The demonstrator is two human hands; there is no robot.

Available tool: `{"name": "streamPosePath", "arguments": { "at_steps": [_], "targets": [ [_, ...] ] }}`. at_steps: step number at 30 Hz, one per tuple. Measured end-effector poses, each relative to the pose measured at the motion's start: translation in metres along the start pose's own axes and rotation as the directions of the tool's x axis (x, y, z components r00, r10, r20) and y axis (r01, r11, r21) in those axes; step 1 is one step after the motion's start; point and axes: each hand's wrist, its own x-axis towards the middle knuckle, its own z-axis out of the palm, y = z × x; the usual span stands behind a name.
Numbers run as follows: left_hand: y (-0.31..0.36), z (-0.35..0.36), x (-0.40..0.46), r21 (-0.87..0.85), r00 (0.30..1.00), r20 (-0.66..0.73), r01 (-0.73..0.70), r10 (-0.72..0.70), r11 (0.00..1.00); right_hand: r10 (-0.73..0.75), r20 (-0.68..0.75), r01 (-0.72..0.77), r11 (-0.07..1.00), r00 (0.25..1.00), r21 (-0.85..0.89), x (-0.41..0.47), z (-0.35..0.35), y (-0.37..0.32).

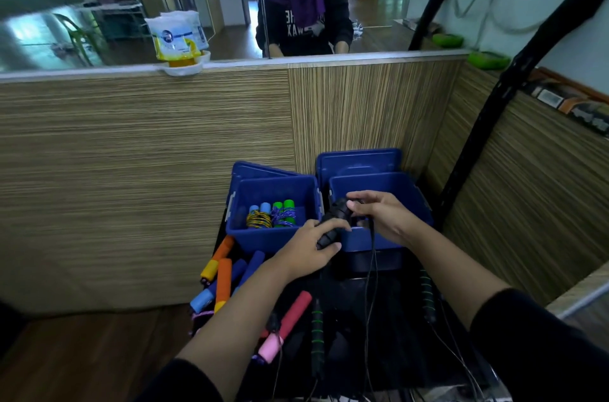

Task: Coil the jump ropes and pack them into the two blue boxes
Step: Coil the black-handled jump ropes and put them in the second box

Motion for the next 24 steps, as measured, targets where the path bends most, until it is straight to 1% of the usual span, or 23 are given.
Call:
{"name": "streamPosePath", "arguments": {
  "at_steps": [1, 3, 4, 5, 7, 8, 10, 11, 13, 14, 15, 16, 17, 18, 19, 21, 22, 24],
  "targets": [
    [0.0, 0.0, 0.0, -0.002, 1.0, -0.006, 0.002, -0.002, 1.0, -0.024, -0.017, 0.024, 1.0, 1.0, 0.011, 0.0, 0.002, 0.001],
    [0.001, -0.003, 0.001, -0.044, 0.998, -0.061, -0.022, 0.019, 0.999, -0.057, -0.047, 0.058, 0.998, 0.997, 0.025, 0.001, 0.006, 0.002],
    [0.002, -0.005, 0.002, -0.085, 0.993, -0.116, -0.043, 0.033, 0.995, -0.07, -0.044, 0.069, 0.998, 0.997, -0.007, 0.0, 0.009, 0.003],
    [0.005, -0.009, 0.002, -0.149, 0.981, -0.191, -0.057, 0.028, 0.987, -0.081, -0.023, 0.079, 0.994, 0.996, -0.076, -0.001, 0.011, 0.003],
    [0.013, -0.019, 0.003, -0.333, 0.935, -0.347, -0.046, -0.077, 0.942, -0.094, 0.047, 0.102, 0.976, 0.994, -0.191, -0.004, 0.018, 0.004],
    [0.017, -0.024, 0.004, -0.427, 0.905, -0.399, -0.037, -0.151, 0.904, -0.09, 0.069, 0.103, 0.972, 0.994, -0.209, -0.007, 0.024, 0.003],
    [0.024, -0.034, 0.007, -0.591, 0.844, -0.458, -0.054, -0.279, 0.805, -0.053, 0.098, 0.074, 0.972, 0.994, -0.222, -0.014, 0.04, 0.001],
    [0.028, -0.039, 0.007, -0.661, 0.808, -0.486, -0.09, -0.333, 0.745, -0.027, 0.127, 0.057, 0.969, 0.991, -0.24, -0.018, 0.05, 0.002],
    [0.033, -0.05, 0.008, -0.79, 0.737, -0.506, -0.188, -0.448, 0.583, 0.024, 0.201, 0.047, 0.94, 0.979, -0.338, -0.025, 0.069, 0.008],
    [0.034, -0.055, 0.008, -0.845, 0.733, -0.474, -0.223, -0.488, 0.485, 0.03, 0.227, 0.067, 0.911, 0.973, -0.408, -0.026, 0.077, 0.012],
    [0.034, -0.058, 0.007, -0.885, 0.753, -0.425, -0.228, -0.503, 0.407, 0.035, 0.243, 0.084, 0.882, 0.969, -0.463, -0.027, 0.081, 0.015],
    [0.033, -0.058, 0.006, -0.91, 0.78, -0.376, -0.211, -0.501, 0.356, 0.046, 0.252, 0.089, 0.863, 0.967, -0.497, -0.029, 0.084, 0.018],
    [0.032, -0.058, 0.004, -0.923, 0.801, -0.344, -0.192, -0.49, 0.334, 0.066, 0.263, 0.078, 0.862, 0.963, -0.501, -0.03, 0.085, 0.02],
    [0.029, -0.057, 0.003, -0.926, 0.811, -0.332, -0.184, -0.481, 0.328, 0.078, 0.273, 0.074, 0.859, 0.959, -0.506, -0.032, 0.085, 0.021],
    [0.026, -0.057, 0.001, -0.922, 0.806, -0.342, -0.187, -0.484, 0.34, 0.078, 0.275, 0.08, 0.85, 0.958, -0.521, -0.033, 0.084, 0.021],
    [0.019, -0.058, -0.001, -0.901, 0.762, -0.392, -0.204, -0.516, 0.383, 0.05, 0.273, 0.122, 0.81, 0.961, -0.574, -0.037, 0.079, 0.023],
    [0.016, -0.059, -0.002, -0.883, 0.735, -0.423, -0.203, -0.53, 0.423, 0.042, 0.28, 0.143, 0.782, 0.959, -0.606, -0.038, 0.075, 0.023],
    [0.013, -0.063, -0.004, -0.823, 0.681, -0.505, -0.197, -0.53, 0.533, 0.084, 0.304, 0.154, 0.719, 0.949, -0.678, -0.043, 0.066, 0.021]
  ]
}}
